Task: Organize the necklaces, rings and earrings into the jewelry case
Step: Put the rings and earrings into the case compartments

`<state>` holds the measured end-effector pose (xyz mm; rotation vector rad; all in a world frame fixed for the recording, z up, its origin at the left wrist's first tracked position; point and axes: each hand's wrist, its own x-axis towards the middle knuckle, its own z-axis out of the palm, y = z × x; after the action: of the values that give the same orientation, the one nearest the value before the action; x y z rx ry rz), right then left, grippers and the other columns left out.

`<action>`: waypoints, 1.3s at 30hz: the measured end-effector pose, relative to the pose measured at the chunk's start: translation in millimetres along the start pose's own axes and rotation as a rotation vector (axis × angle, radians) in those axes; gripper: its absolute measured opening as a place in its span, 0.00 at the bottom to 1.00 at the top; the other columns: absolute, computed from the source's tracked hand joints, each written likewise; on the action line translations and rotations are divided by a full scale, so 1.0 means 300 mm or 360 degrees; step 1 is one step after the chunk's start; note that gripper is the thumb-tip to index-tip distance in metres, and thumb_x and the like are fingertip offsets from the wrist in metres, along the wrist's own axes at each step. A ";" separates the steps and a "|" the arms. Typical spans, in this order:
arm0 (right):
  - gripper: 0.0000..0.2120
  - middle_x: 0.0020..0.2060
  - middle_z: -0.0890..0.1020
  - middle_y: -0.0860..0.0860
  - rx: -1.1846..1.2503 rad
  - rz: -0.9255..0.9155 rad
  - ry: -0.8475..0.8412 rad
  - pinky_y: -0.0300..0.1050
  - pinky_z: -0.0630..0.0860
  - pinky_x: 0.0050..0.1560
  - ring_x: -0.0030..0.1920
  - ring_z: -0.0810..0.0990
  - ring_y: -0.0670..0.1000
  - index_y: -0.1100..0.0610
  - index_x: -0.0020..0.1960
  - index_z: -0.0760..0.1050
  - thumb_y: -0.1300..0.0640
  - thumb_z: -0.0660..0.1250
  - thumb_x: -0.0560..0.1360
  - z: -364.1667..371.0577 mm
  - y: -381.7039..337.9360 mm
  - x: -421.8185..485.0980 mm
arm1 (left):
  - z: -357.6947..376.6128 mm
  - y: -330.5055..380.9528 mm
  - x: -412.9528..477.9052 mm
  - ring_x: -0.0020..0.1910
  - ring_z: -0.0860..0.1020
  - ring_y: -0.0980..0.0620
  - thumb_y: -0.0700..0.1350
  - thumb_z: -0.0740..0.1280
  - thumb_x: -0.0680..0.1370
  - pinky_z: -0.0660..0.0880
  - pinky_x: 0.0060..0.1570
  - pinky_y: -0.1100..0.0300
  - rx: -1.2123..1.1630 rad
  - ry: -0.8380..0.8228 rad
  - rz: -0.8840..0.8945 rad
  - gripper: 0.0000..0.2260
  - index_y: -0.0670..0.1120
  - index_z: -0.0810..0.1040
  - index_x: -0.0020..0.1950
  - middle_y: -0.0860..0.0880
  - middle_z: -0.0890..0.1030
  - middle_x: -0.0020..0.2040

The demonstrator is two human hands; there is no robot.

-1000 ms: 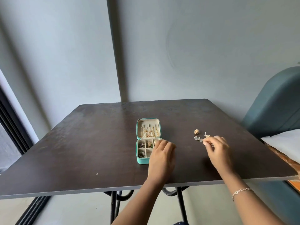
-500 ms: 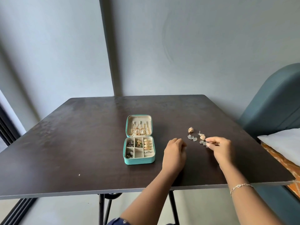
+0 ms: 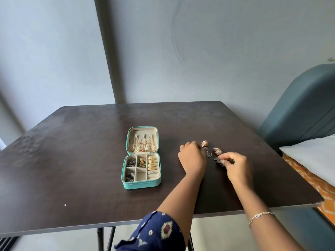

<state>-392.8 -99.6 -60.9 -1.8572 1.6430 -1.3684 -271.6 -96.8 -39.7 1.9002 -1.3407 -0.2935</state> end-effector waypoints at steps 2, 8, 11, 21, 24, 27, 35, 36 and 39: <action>0.07 0.41 0.83 0.56 0.0042 -0.0013 -0.0009 0.41 0.70 0.44 0.41 0.79 0.53 0.61 0.39 0.82 0.71 0.70 0.66 0.002 0.001 0.004 | 0.012 0.016 0.006 0.56 0.71 0.45 0.51 0.64 0.76 0.61 0.46 0.56 0.0057 0.0016 -0.0032 0.11 0.44 0.78 0.50 0.47 0.79 0.51; 0.08 0.40 0.83 0.54 0.0087 -0.0012 -0.0014 0.43 0.73 0.45 0.41 0.80 0.52 0.59 0.40 0.81 0.70 0.70 0.67 0.003 0.009 0.008 | 0.020 0.023 0.017 0.55 0.72 0.46 0.47 0.62 0.77 0.60 0.46 0.58 -0.0018 0.0033 -0.0106 0.08 0.45 0.78 0.50 0.47 0.80 0.51; 0.08 0.41 0.83 0.53 0.0130 0.0007 -0.0006 0.41 0.73 0.44 0.41 0.80 0.52 0.59 0.40 0.81 0.70 0.70 0.67 0.002 0.009 0.008 | -0.004 0.015 0.003 0.52 0.74 0.46 0.46 0.64 0.77 0.67 0.49 0.55 -0.0252 0.0046 -0.0158 0.07 0.44 0.78 0.48 0.47 0.81 0.48; 0.08 0.39 0.82 0.53 0.0394 0.0101 -0.0081 0.26 0.71 0.37 0.38 0.79 0.48 0.60 0.41 0.80 0.71 0.67 0.70 -0.009 -0.012 0.004 | -0.187 0.011 -0.122 0.29 0.78 0.55 0.36 0.64 0.77 0.75 0.30 0.63 -0.1842 -0.0318 -0.0471 0.09 0.44 0.75 0.36 0.50 0.78 0.29; 0.11 0.38 0.80 0.56 0.0586 0.0171 -0.0132 0.29 0.73 0.31 0.32 0.78 0.41 0.58 0.39 0.78 0.72 0.65 0.71 -0.019 -0.027 0.004 | -0.251 -0.003 -0.148 0.31 0.81 0.54 0.35 0.64 0.77 0.77 0.30 0.63 -0.2000 -0.0388 -0.0541 0.09 0.42 0.75 0.37 0.48 0.78 0.31; 0.10 0.39 0.78 0.57 0.0786 0.0233 -0.0244 0.31 0.75 0.27 0.31 0.78 0.38 0.60 0.39 0.76 0.74 0.64 0.71 -0.030 -0.057 -0.008 | -0.314 -0.027 -0.169 0.31 0.82 0.53 0.34 0.63 0.77 0.78 0.29 0.63 -0.2106 -0.0463 -0.0662 0.08 0.41 0.75 0.38 0.44 0.77 0.32; 0.11 0.38 0.75 0.58 0.1190 0.0472 -0.0552 0.38 0.80 0.31 0.33 0.83 0.46 0.62 0.41 0.76 0.75 0.60 0.72 -0.048 -0.156 -0.022 | -0.401 -0.080 -0.201 0.26 0.81 0.50 0.32 0.58 0.78 0.78 0.26 0.62 -0.2306 -0.0417 -0.0946 0.08 0.39 0.72 0.41 0.43 0.80 0.27; 0.11 0.38 0.76 0.58 0.1229 0.0498 -0.0576 0.39 0.80 0.31 0.32 0.83 0.47 0.62 0.41 0.76 0.75 0.60 0.72 -0.047 -0.170 -0.024 | -0.403 -0.084 -0.202 0.25 0.80 0.50 0.32 0.59 0.78 0.78 0.26 0.62 -0.2290 -0.0391 -0.0990 0.07 0.38 0.72 0.41 0.43 0.80 0.26; 0.10 0.39 0.78 0.56 0.1344 0.0582 -0.0630 0.38 0.80 0.31 0.31 0.82 0.48 0.63 0.41 0.75 0.75 0.60 0.72 -0.041 -0.202 -0.027 | -0.404 -0.088 -0.205 0.22 0.79 0.50 0.33 0.61 0.78 0.78 0.24 0.62 -0.2238 -0.0299 -0.1100 0.07 0.37 0.73 0.40 0.43 0.78 0.24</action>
<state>-365.6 -70.3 -13.3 -1.1547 0.9166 -1.1661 -208.3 16.5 8.7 0.9821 -0.2234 -1.3512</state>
